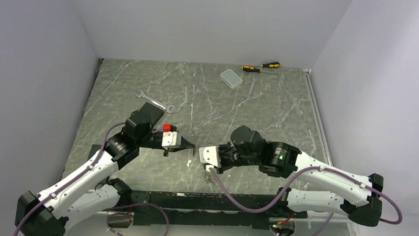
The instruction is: Put the keys on the keyring
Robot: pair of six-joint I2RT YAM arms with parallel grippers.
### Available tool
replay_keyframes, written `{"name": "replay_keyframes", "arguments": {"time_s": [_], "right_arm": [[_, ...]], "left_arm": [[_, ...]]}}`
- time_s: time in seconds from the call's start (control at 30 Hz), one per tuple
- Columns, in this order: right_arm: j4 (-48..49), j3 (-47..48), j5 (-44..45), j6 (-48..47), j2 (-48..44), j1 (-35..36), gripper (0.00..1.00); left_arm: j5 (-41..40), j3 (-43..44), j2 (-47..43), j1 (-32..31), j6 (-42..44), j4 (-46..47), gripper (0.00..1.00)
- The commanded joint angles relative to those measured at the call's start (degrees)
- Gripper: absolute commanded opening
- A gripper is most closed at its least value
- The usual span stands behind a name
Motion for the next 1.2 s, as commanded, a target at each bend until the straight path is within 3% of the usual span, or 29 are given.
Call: {"name": "replay_keyframes", "arguments": {"time_s": [0.0,0.5,1.17], "right_arm": [[2.8,2.0,-3.0,-0.3,-0.5,-1.6,0.0],[5.9,-2.0,-8.7,1.0,0.6,-6.5,0.0],[10.5,-4.9,-12.2,2.7,2.8,-8.0,0.0]], "left_arm": [[2.1,2.6,0.9,-0.8,1.6,-0.9,0.0],[2.2,2.2,2.9,-2.7,-1.3,1.4,0.0],[2.2,2.1,3.5,-4.2,-1.8,1.7,0.0]]}}
